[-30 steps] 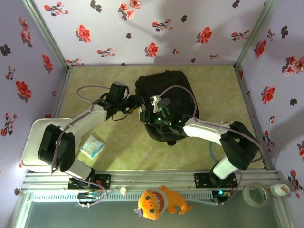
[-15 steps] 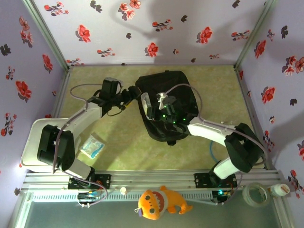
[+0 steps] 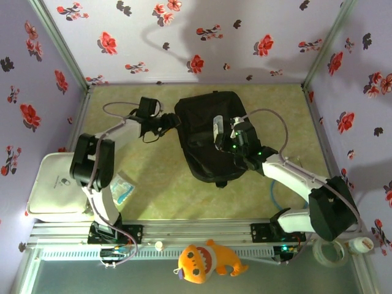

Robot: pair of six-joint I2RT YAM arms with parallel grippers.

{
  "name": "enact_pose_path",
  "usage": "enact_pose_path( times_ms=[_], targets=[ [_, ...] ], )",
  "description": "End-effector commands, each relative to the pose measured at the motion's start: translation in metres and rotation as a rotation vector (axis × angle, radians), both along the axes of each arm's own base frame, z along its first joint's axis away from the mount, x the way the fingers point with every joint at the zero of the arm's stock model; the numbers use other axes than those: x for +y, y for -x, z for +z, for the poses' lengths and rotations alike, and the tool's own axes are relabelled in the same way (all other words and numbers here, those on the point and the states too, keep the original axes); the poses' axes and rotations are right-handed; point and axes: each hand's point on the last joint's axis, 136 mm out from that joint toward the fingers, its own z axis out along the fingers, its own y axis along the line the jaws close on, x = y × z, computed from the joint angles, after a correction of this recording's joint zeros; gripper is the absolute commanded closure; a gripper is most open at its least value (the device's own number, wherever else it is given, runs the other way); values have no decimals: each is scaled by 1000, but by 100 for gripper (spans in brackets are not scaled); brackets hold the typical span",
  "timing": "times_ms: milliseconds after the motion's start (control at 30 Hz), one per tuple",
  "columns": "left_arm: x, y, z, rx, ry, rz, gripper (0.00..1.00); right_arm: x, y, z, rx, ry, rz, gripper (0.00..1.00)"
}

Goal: Pack the student bag

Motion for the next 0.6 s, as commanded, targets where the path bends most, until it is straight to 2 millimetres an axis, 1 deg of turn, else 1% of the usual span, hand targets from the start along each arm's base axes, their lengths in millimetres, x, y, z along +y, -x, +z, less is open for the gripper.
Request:
enact_pose_path(
  times_ms=[0, 67, 167, 233, 300, 367, 467, 567],
  targets=[
    [-17, -17, 2, -28, 57, -60, 50, -8, 1, 2, -6, 1, -23, 88],
    [-25, -23, -6, -7, 98, -62, 57, -10, 1, 1, 4, -7, -33, 88],
    [-30, -29, -15, 18, 124, -44, 69, -15, 1, 0, 16, -19, -53, 89],
    [-29, -30, -18, 32, 130, -31, 83, -20, 2, 0, 25, -24, -67, 89],
    [-26, -27, -22, 46, 129, -15, 92, -25, 3, -2, 42, -24, -75, 89],
    [-14, -22, -27, 64, 110, 31, 100, -25, 7, -5, 75, -40, -54, 89],
    [9, -8, -30, 74, 102, 104, 100, -18, 23, -11, 117, -74, 22, 89],
    [30, 15, -35, 93, 85, 162, 100, -11, 36, -16, 159, -95, 90, 88]
  ],
)
